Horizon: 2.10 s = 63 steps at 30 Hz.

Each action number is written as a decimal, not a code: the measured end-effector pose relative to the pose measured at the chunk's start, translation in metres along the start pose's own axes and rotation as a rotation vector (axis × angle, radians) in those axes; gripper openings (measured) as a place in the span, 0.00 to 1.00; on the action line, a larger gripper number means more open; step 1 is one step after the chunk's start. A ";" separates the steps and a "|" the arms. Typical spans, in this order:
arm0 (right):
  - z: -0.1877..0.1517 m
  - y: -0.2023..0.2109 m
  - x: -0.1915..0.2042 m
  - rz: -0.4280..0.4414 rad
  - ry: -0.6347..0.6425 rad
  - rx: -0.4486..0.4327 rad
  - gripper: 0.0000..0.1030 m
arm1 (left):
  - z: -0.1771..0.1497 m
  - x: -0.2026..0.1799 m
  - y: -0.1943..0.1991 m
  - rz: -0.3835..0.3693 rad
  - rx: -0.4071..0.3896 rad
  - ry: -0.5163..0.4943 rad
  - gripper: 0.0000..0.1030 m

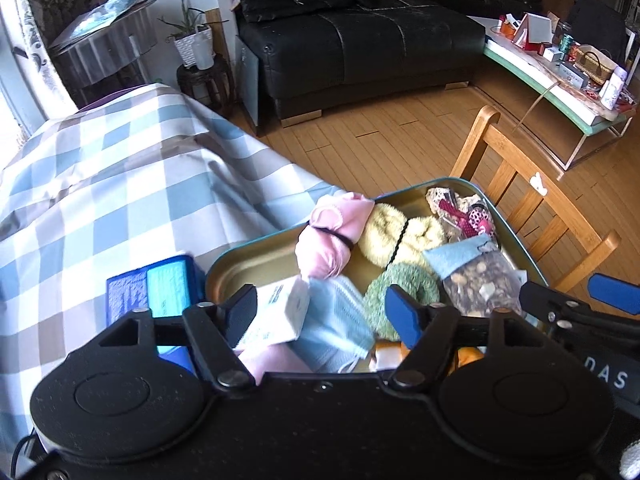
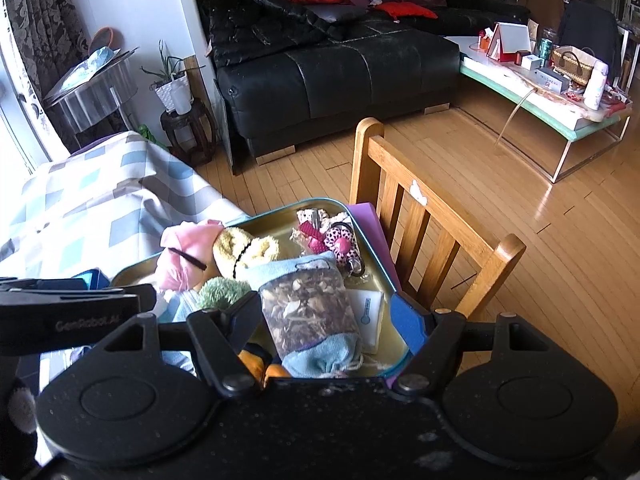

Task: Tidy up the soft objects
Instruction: 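Withdraw both open grippers from the tray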

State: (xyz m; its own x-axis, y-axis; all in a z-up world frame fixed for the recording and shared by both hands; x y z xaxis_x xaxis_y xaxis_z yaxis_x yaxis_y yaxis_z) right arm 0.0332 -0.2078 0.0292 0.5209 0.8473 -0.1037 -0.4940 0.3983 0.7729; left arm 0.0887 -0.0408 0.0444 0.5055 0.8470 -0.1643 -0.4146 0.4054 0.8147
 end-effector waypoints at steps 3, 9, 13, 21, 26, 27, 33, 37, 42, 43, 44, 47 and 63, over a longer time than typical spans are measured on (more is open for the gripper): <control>-0.004 0.006 0.004 -0.015 0.026 -0.012 0.69 | -0.006 0.001 0.008 0.028 -0.013 0.011 0.69; -0.015 0.018 0.014 -0.020 0.078 -0.026 0.69 | -0.021 0.009 0.023 0.057 -0.023 0.061 0.72; -0.018 0.024 0.021 -0.024 0.104 -0.031 0.69 | -0.031 0.016 0.032 0.077 -0.027 0.087 0.74; -0.028 0.036 0.033 -0.051 0.153 -0.046 0.70 | -0.051 0.028 0.051 0.095 -0.034 0.131 0.75; -0.035 0.040 0.040 -0.047 0.216 -0.051 0.70 | -0.063 0.036 0.061 0.110 -0.041 0.158 0.75; -0.038 0.043 0.042 -0.052 0.235 -0.058 0.70 | -0.065 0.038 0.063 0.110 -0.043 0.165 0.75; -0.052 0.055 0.051 -0.058 0.305 -0.087 0.71 | -0.076 0.043 0.075 0.127 -0.051 0.188 0.75; -0.058 0.062 0.052 -0.055 0.309 -0.088 0.71 | -0.083 0.042 0.083 0.119 -0.065 0.184 0.78; -0.060 0.071 0.048 -0.055 0.297 -0.099 0.72 | -0.088 0.036 0.094 0.132 -0.087 0.178 0.86; -0.060 0.073 0.048 -0.056 0.294 -0.101 0.72 | -0.089 0.036 0.095 0.129 -0.090 0.182 0.86; -0.060 0.074 0.047 -0.057 0.292 -0.102 0.72 | -0.090 0.036 0.097 0.126 -0.090 0.187 0.86; -0.061 0.076 0.045 -0.062 0.284 -0.102 0.72 | -0.093 0.037 0.100 0.114 -0.095 0.206 0.86; -0.065 0.079 0.050 -0.061 0.301 -0.109 0.72 | -0.102 0.042 0.099 0.112 -0.105 0.270 0.87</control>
State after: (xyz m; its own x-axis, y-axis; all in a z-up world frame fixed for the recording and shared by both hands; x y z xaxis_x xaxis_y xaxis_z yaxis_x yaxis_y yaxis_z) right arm -0.0252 -0.1116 0.0443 0.3309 0.8801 -0.3406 -0.5483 0.4730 0.6896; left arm -0.0082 0.0701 0.0614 0.2386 0.9434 -0.2304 -0.5393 0.3260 0.7764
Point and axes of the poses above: each gripper's, at about its wrist camera, not at the fingertips, and y roughly against the way its jaws point, x to its left, z to its top, the point moved 1 cm from there along -y, roughly the way its jaws point, and after that the axes turned 14 degrees about -z, right-handed, at the moved point
